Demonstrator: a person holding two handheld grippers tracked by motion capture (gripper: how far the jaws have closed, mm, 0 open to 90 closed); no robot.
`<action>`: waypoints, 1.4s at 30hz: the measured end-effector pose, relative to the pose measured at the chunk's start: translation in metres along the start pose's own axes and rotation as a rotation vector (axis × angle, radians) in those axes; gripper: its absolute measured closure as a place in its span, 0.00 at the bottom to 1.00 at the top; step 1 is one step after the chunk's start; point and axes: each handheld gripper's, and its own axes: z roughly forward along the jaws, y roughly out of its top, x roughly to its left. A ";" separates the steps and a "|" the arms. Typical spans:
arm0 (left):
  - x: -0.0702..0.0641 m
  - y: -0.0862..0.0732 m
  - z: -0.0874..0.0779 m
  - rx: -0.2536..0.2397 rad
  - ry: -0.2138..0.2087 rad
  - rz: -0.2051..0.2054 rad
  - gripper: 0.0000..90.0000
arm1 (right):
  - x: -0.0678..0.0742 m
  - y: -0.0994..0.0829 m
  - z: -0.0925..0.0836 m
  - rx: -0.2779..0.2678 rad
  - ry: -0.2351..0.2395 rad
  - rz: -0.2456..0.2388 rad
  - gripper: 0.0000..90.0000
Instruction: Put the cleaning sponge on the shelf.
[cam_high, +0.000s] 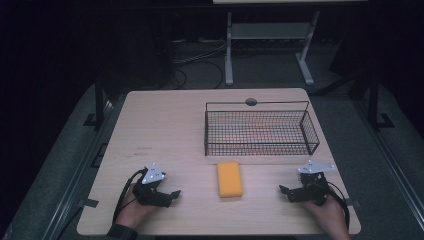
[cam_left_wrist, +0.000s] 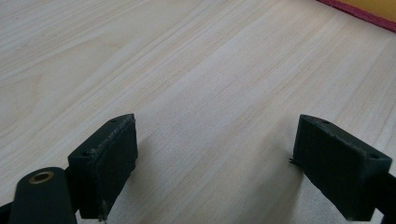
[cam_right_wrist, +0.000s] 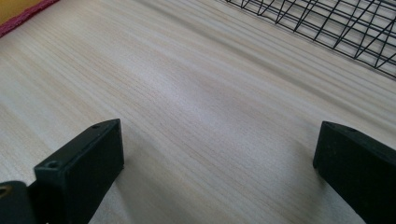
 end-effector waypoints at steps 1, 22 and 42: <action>0.000 0.001 0.000 0.005 0.001 -0.003 0.16 | 0.000 0.000 0.000 0.000 0.000 0.000 0.01; -0.009 0.038 -0.006 -0.013 -0.129 -0.016 1.00 | 0.000 0.000 0.000 0.000 0.000 0.001 0.01; -0.038 0.062 0.019 -0.049 -0.280 0.023 1.00 | 0.000 0.000 0.000 0.000 0.000 0.000 0.01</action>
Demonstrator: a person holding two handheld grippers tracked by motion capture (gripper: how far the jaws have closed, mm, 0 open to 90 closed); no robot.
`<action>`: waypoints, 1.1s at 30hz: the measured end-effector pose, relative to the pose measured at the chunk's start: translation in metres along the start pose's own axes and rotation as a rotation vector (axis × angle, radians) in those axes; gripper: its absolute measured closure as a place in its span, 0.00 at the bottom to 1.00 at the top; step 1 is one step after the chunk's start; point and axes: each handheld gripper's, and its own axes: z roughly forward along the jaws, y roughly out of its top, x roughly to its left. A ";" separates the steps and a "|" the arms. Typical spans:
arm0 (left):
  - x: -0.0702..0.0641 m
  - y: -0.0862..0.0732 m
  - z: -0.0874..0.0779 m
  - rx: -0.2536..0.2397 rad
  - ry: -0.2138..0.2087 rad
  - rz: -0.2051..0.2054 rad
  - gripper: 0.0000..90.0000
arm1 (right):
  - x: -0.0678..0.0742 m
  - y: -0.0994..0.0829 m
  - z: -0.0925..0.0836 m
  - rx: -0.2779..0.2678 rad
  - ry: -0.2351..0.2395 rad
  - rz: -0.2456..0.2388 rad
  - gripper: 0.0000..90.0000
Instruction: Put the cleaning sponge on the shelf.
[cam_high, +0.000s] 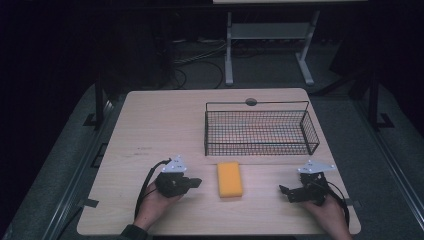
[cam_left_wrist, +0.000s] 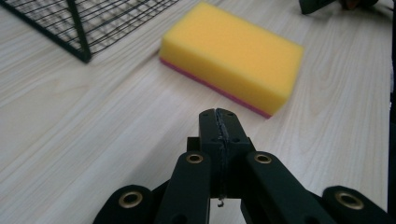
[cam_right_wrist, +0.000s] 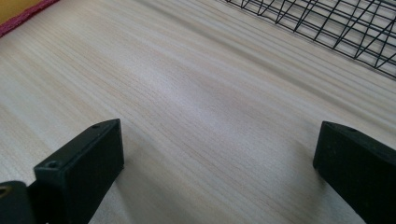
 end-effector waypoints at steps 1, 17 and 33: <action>-0.001 0.001 0.002 0.003 -0.005 0.008 1.00 | 0.000 0.000 0.000 0.000 0.000 0.001 0.01; -0.020 0.015 0.034 0.032 -0.074 0.069 1.00 | 0.000 0.000 0.000 0.001 0.000 0.000 0.01; -0.036 0.027 0.057 0.040 -0.122 0.108 1.00 | 0.000 0.000 0.000 0.000 0.000 0.000 0.01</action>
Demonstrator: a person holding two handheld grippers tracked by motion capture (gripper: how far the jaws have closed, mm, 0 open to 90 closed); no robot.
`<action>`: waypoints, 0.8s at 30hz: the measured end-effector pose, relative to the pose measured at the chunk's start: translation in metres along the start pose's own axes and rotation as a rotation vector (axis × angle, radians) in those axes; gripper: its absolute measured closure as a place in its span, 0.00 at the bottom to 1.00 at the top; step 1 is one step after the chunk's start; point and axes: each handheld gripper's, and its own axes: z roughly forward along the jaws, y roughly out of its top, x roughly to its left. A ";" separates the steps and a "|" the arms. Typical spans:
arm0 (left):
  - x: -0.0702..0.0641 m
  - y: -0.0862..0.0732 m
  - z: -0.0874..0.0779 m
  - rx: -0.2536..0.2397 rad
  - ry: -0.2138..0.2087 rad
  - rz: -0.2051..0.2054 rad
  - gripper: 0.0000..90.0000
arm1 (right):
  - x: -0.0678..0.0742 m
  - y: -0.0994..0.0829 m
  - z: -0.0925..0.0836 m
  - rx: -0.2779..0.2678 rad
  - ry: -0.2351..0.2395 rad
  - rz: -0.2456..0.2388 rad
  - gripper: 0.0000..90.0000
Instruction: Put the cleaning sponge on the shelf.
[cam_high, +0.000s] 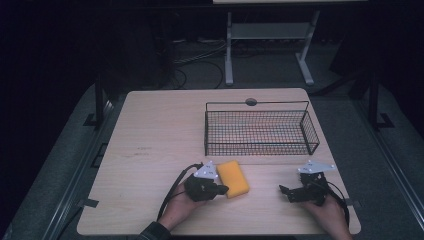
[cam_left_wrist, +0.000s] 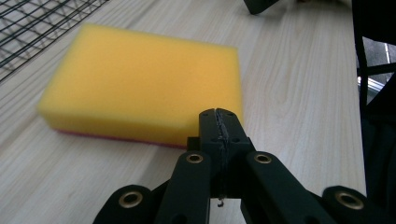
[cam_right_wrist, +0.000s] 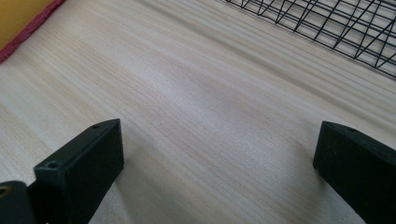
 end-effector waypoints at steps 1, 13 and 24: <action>0.000 0.001 0.001 0.003 -0.002 0.006 1.00 | 0.000 0.000 0.000 0.001 0.000 -0.001 0.01; 0.015 0.003 -0.020 -0.028 0.069 0.000 1.00 | 0.000 0.000 0.000 0.000 0.000 -0.001 0.01; 0.041 0.006 -0.022 -0.033 0.123 -0.022 1.00 | 0.000 0.000 0.000 0.000 0.000 -0.001 0.01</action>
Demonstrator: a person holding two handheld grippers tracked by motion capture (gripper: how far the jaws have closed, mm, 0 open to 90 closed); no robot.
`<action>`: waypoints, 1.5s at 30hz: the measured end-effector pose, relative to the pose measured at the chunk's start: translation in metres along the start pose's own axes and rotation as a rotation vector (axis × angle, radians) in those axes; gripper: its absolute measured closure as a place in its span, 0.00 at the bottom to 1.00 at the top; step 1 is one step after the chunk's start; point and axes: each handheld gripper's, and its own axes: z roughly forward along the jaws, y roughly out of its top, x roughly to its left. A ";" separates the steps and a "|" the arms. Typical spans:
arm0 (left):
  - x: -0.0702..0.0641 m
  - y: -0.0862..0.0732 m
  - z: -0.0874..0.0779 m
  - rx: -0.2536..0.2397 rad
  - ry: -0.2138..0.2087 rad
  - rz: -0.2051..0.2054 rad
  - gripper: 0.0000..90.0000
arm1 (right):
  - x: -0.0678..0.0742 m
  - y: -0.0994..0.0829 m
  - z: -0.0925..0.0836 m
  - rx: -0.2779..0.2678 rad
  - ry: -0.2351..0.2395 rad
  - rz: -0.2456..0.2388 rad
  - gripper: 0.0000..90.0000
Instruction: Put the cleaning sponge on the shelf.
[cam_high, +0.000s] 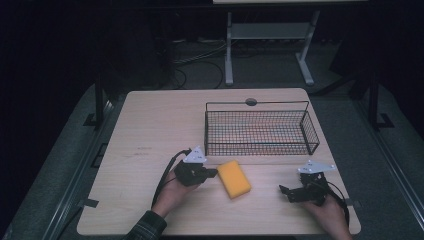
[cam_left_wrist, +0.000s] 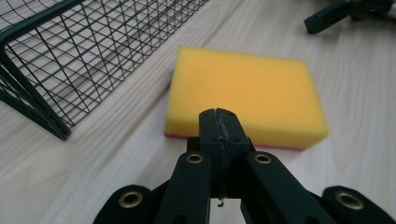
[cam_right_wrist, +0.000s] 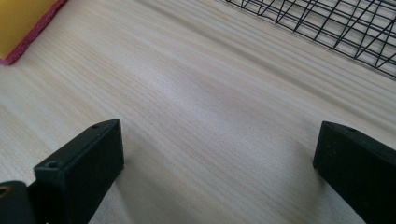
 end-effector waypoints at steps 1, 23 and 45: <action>0.001 0.001 0.002 0.000 -0.003 0.001 1.00 | 0.000 0.000 0.000 0.000 0.000 0.000 0.01; -0.018 0.022 0.040 0.017 -0.075 0.034 1.00 | 0.000 0.000 0.000 0.000 0.000 0.000 0.01; -0.018 0.023 0.022 0.013 -0.067 0.031 0.83 | 0.000 0.000 0.000 0.000 0.000 0.001 0.01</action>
